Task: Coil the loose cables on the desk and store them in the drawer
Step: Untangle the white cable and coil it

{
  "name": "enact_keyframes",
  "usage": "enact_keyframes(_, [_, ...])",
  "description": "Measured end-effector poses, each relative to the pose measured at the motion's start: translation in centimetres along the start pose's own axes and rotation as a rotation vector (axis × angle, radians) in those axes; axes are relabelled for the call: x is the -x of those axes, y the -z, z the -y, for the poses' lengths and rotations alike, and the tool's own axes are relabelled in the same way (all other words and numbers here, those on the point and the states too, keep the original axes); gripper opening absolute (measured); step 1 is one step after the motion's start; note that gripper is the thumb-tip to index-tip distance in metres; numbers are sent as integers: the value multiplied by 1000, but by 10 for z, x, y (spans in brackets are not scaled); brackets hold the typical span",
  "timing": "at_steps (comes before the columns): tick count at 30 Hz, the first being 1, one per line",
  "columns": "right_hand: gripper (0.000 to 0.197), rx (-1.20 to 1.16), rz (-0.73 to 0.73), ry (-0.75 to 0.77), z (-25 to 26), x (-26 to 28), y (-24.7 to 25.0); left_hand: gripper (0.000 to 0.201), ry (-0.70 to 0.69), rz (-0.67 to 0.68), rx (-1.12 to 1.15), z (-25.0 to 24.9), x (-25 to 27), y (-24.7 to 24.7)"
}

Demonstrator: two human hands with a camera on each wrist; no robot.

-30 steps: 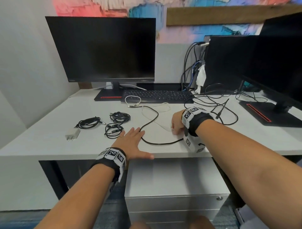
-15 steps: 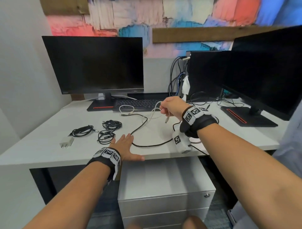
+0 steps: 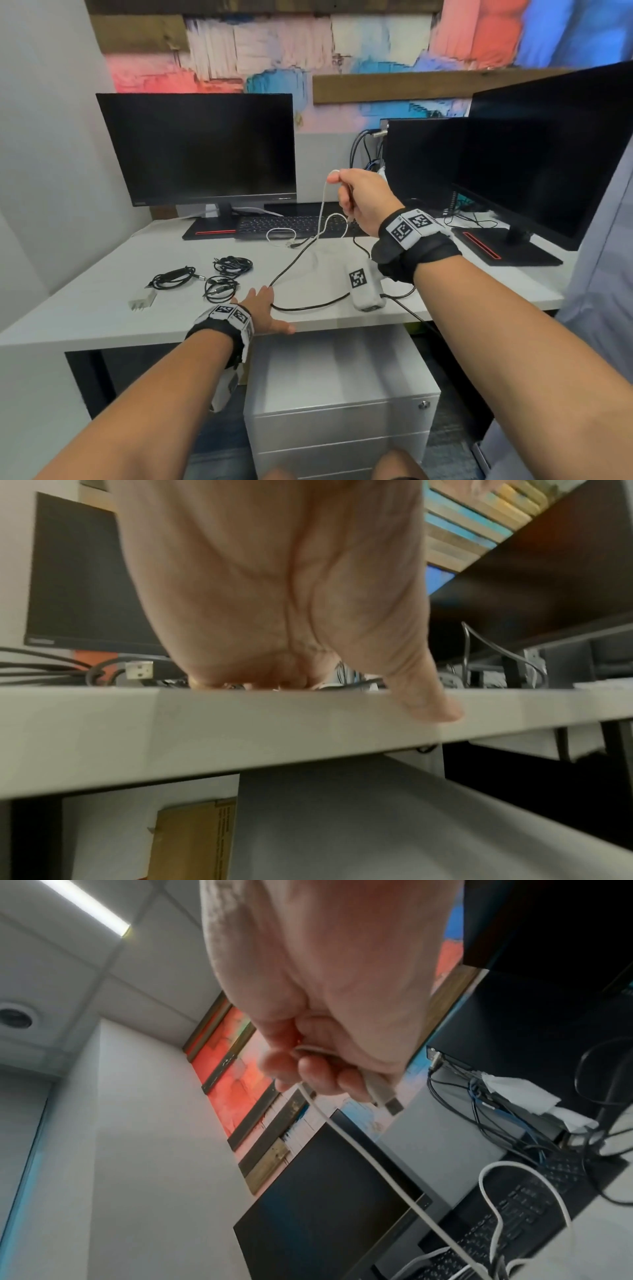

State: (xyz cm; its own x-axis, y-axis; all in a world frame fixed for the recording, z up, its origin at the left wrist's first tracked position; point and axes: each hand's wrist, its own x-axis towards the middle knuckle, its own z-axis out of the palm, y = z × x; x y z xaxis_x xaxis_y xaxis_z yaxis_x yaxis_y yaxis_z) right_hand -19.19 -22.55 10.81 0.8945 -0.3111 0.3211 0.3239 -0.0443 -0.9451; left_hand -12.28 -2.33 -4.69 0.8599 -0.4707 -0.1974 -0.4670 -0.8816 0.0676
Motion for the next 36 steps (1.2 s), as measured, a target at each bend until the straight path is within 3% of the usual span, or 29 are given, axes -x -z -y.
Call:
enact_keyframes(6, [23,234,97,-138,-2,9,1,79,18,134,-21,-7,7,23])
enact_keyframes(11, [21,793,208,-349,-23,13,10,70,32,64,-41,-15,-2,25])
enact_keyframes(15, [25,1061,252,-437,-44,16,17,82,-30,-5,1,-20,-9,26])
enact_keyframes(20, [29,1378,392,-496,-59,8,18,98,-9,37,48,-19,-21,10])
enact_keyframes(25, [18,1449,425,-491,-68,0,17,106,48,26,13,-17,-26,-5])
enact_keyframes(29, [30,1310,258,-475,-70,-3,19,115,117,-21,-8,-20,-28,-12])
enact_keyframes(31, [31,1361,188,-311,-66,-4,24,118,148,-36,4,-22,-27,-13])
enact_keyframes(33, [30,1279,-8,-189,-70,-14,32,119,178,-43,23,-24,-26,-12])
enact_keyframes(36, [30,792,-457,-43,-69,-28,42,121,202,-42,39,-26,-27,-11])
